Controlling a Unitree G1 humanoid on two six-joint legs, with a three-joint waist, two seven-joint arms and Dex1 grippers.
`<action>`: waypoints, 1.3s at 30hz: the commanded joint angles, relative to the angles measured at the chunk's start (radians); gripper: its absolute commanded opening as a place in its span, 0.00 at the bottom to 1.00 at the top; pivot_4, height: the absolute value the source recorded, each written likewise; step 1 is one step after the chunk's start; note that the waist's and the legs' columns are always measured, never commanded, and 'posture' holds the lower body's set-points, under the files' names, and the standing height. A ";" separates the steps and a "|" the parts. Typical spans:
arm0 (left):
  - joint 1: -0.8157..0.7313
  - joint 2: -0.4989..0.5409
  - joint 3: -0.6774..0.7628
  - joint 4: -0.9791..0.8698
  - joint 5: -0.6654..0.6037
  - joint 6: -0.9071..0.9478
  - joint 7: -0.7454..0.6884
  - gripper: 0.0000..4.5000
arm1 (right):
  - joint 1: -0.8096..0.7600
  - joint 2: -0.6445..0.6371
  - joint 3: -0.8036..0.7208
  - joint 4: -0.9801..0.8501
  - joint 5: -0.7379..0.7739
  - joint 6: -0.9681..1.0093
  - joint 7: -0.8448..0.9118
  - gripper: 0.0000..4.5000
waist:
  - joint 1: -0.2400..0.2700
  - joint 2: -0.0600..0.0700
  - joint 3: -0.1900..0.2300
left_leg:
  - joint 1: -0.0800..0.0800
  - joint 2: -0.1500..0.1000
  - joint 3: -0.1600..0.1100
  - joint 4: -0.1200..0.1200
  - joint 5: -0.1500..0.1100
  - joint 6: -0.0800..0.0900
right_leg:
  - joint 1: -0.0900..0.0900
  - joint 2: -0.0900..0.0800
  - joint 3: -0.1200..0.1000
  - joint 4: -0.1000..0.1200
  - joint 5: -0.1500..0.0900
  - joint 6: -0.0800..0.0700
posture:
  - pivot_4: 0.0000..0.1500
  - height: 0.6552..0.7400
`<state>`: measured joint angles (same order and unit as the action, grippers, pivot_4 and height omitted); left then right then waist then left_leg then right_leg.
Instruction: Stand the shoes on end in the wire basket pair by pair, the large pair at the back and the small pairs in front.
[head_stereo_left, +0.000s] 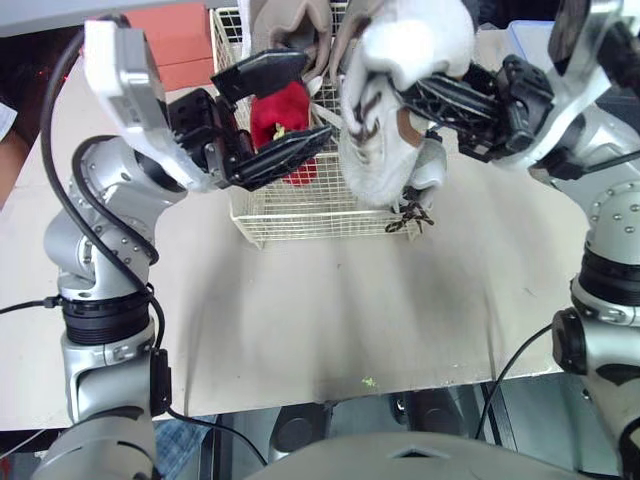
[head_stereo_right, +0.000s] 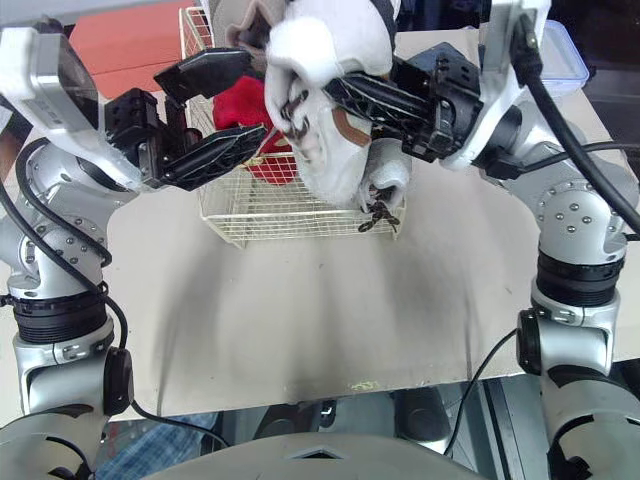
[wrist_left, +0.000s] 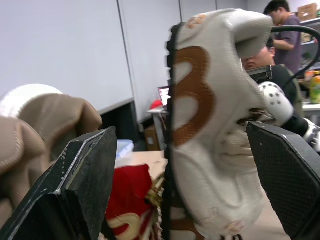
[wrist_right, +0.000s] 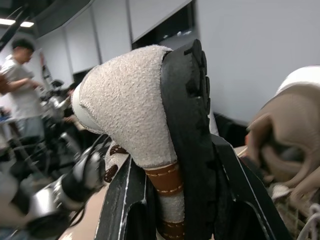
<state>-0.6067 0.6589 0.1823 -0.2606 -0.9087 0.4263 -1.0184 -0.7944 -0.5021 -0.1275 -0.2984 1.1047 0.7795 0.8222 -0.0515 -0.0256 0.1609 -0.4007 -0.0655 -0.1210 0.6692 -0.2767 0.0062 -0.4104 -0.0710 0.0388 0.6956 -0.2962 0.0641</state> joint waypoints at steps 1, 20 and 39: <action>-0.031 0.001 -0.016 0.002 -0.032 0.037 -0.051 0.99 | -0.013 -0.022 -0.032 -0.049 0.065 0.012 0.041 0.12 | 0.000 0.000 0.000 | 0.000 0.000 0.000 0.000 0.000 0.000 | 0.000 0.000 0.000 0.000 0.000 0.000 | 1.00 1.00; -0.141 -0.051 -0.057 0.095 0.002 0.086 -0.197 0.30 | -0.095 -0.002 0.016 -0.112 0.150 0.070 -0.076 0.12 | 0.007 0.000 0.000 | 0.000 0.000 0.000 0.000 0.000 0.000 | 0.000 -0.001 0.000 0.000 0.000 0.000 | 1.00 1.00; -0.213 0.056 -0.020 0.137 -0.017 0.174 -0.275 0.93 | -0.119 -0.013 0.039 -0.113 0.136 0.096 -0.094 0.12 | 0.006 0.000 0.000 | 0.000 0.000 0.000 0.000 0.000 0.000 | 0.000 -0.001 0.000 0.000 0.000 0.000 | 1.00 1.00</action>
<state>-0.7850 0.7059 0.1165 -0.1156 -0.8973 0.6000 -1.2843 -0.8916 -0.5062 -0.0845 -0.3763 1.2260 0.8734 0.7247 -0.0454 -0.0253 0.1611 -0.4008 -0.0652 -0.1215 0.6691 -0.2767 0.0061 -0.4107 -0.0717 0.0386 0.6954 -0.2962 0.0641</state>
